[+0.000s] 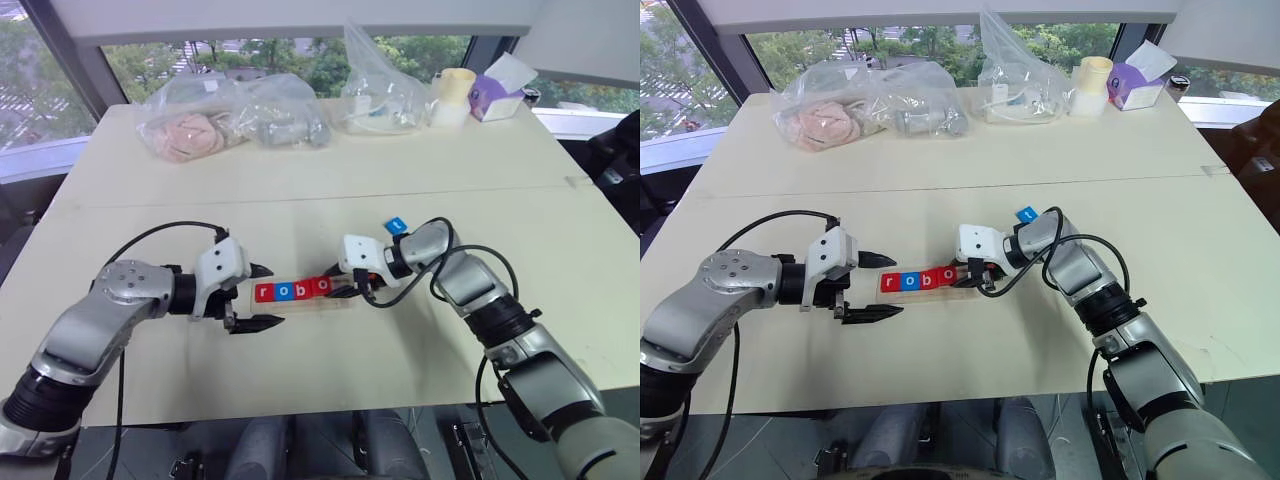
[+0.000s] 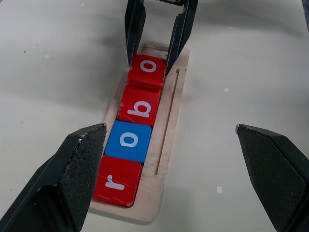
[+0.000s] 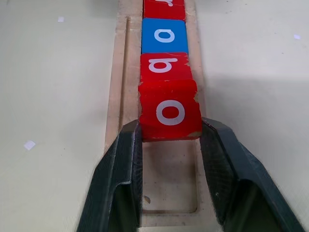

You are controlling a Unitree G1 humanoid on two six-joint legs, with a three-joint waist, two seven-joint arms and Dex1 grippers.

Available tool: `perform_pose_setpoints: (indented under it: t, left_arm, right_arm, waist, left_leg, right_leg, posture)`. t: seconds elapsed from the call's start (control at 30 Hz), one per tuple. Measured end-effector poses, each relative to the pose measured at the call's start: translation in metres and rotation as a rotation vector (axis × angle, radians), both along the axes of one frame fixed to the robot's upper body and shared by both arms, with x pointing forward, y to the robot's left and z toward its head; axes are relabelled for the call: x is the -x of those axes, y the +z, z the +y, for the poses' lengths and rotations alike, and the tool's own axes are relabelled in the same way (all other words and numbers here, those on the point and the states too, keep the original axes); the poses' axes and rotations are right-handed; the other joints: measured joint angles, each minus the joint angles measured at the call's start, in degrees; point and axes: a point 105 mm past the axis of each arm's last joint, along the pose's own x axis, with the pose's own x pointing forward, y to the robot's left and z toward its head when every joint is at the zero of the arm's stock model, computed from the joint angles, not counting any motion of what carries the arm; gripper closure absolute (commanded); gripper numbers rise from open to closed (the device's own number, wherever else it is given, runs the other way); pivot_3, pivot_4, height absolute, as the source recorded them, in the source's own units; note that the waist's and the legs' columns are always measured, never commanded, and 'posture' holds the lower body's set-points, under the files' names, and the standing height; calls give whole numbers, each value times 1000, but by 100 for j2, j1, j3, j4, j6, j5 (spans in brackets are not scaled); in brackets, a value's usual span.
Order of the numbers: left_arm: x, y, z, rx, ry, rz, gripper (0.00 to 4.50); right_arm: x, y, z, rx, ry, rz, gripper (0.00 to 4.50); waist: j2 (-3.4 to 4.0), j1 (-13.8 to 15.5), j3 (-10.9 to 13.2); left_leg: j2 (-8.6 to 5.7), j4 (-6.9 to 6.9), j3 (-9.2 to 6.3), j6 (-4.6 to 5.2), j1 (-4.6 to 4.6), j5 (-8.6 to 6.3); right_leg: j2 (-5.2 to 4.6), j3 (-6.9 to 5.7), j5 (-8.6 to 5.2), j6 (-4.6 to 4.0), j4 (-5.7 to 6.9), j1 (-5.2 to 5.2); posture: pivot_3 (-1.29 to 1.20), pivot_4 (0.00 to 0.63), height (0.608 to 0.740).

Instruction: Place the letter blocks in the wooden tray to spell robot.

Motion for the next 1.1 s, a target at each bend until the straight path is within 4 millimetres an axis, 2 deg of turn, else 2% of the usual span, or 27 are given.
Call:
perform_pose_setpoints:
  t: [0.03, 0.23, 0.53, 0.63, 0.73, 0.97, 1.1]
  left_arm:
    - [0, 0, 0, -1, 1, -1, 0]
    - [-1, -1, 1, -10, 5, -6, 0]
    - [-2, 2, -1, -8, 2, -15, 0]
    - [-3, 4, -1, -6, -1, -18, 0]
    - [-2, 3, -1, -8, 4, -5, 0]
    - [-2, 4, -2, 1, -2, 4, 0]
    - [-2, 6, -2, 3, -5, -1, 0]
  right_arm:
    - [0, 0, 1, -2, 0, -5, 944]
    - [-4, 4, 0, -12, -13, -46, 944]
    - [-22, 26, -11, -90, -127, -124, 944]
    - [-23, 23, -18, -72, -140, -141, 944]
    - [-21, 11, -32, -37, -168, -134, 944]
    - [-20, 6, -34, -22, -172, -150, 944]
    - [-19, 5, -28, -35, -163, -144, 944]
  waist:
    - [0, 0, 0]
    - [0, 1, 0]
    - [0, 5, 0]
    - [0, 8, 0]
    - [0, 8, 0]
    - [0, -10, 0]
    - [0, -7, 0]
  left_leg:
    - [0, 0, 0, 0, 0, 0]
    - [0, 0, 0, 0, 0, 0]
    - [0, 0, 1, 0, 0, 0]
    - [0, 0, 1, 0, 0, 0]
    - [-1, 1, 2, 0, 0, 0]
    - [1, -1, 1, 0, 1, 0]
    - [1, 0, 1, 0, 1, 0]
  right_leg:
    - [0, 0, 0, 0, 0, 0]
    - [0, 0, 0, 0, 0, 0]
    - [0, 0, 0, 0, 0, 0]
    - [0, 0, 0, 0, 0, 0]
    - [0, 1, 0, 0, 0, 0]
    - [1, 1, 0, 0, 4, -1]
    - [1, 1, 0, 0, 4, -1]
  posture:
    - [0, 150, 734]
    - [0, 150, 734]
    - [0, 150, 734]
    - [0, 150, 734]
    - [0, 150, 734]
    - [0, 150, 734]
    - [0, 150, 734]
